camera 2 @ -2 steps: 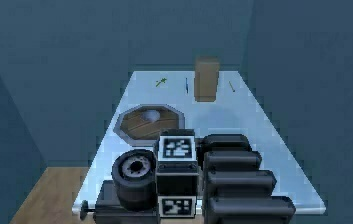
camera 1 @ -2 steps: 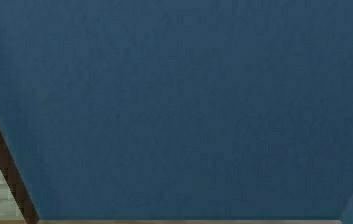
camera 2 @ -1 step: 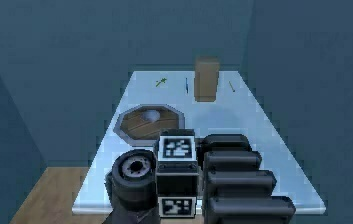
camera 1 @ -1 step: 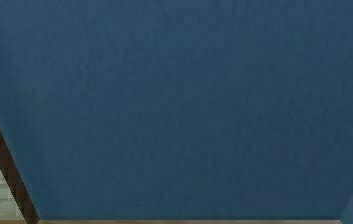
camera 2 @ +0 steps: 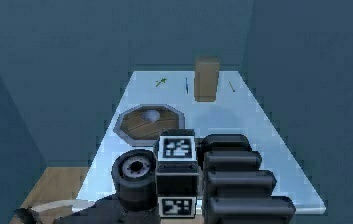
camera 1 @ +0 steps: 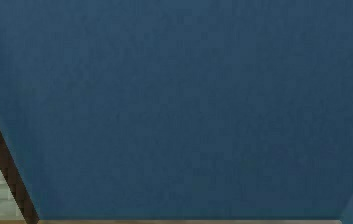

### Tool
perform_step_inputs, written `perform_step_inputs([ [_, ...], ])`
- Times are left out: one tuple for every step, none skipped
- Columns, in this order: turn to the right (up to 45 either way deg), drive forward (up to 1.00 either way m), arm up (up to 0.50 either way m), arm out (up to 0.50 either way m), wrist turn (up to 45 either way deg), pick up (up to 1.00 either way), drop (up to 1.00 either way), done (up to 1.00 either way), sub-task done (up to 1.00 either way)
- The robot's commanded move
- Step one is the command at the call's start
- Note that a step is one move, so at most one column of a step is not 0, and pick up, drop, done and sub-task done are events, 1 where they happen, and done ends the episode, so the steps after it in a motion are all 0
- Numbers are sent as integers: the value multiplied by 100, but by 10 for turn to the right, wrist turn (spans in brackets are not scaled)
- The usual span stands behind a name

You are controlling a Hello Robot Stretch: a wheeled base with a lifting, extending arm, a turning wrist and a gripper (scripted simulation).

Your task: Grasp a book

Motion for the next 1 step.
perform_step_inputs([
  [0,0,0,0,450,0,0,0,0],
])
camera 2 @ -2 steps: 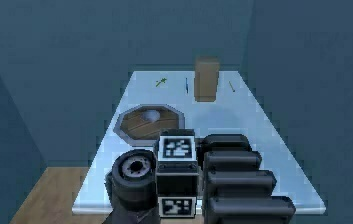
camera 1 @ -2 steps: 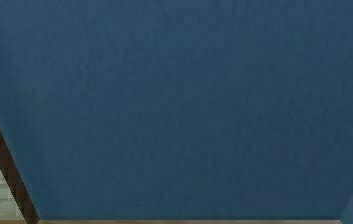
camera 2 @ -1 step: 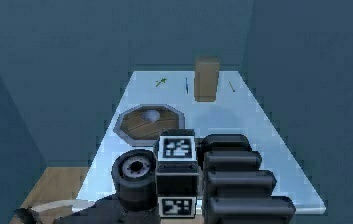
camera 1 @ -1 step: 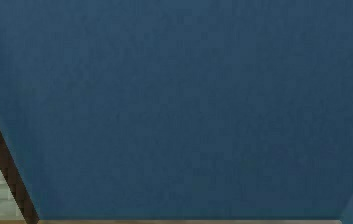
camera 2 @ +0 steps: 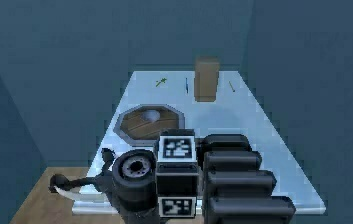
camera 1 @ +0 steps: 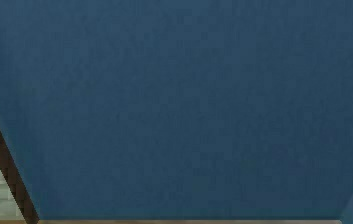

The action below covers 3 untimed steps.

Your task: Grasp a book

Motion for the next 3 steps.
perform_step_inputs([
  [0,0,0,0,450,0,0,0,0],
  [0,0,0,0,60,0,0,0,0],
  [0,0,-12,0,0,0,0,0,0],
])
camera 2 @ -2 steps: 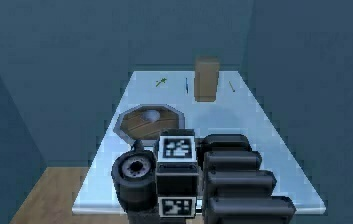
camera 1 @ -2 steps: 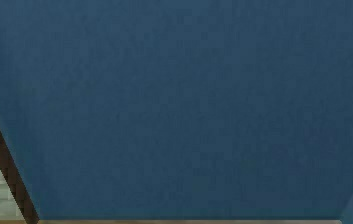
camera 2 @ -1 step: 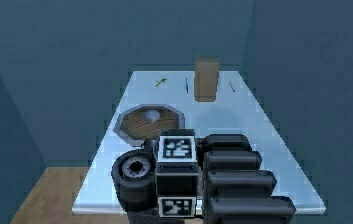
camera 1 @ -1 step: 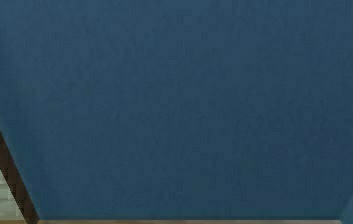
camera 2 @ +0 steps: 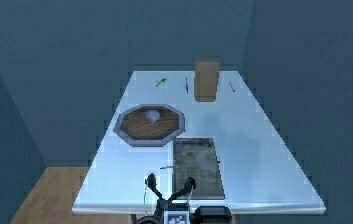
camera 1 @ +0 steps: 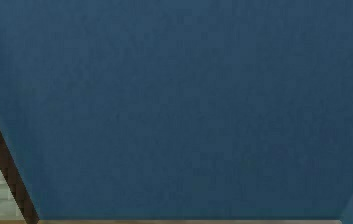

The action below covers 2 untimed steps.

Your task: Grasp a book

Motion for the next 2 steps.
perform_step_inputs([
  [0,0,0,0,0,100,0,0,0],
  [0,0,10,0,0,0,0,0,0],
])
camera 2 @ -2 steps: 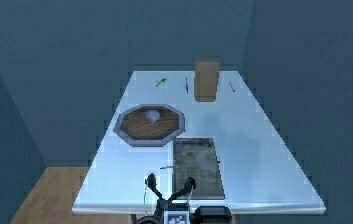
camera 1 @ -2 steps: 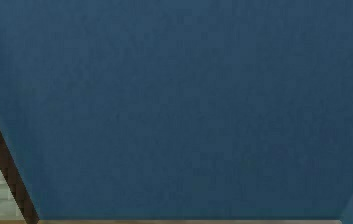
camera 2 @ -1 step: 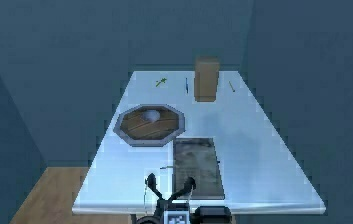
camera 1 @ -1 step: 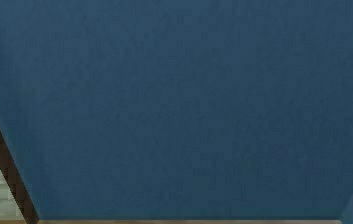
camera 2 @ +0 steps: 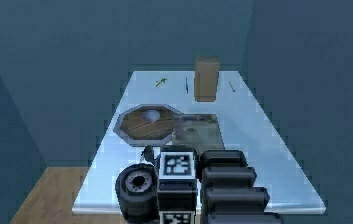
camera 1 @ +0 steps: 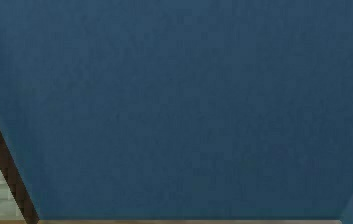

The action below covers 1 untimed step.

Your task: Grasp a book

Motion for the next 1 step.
perform_step_inputs([
  [0,0,0,0,0,0,0,100,0],
])
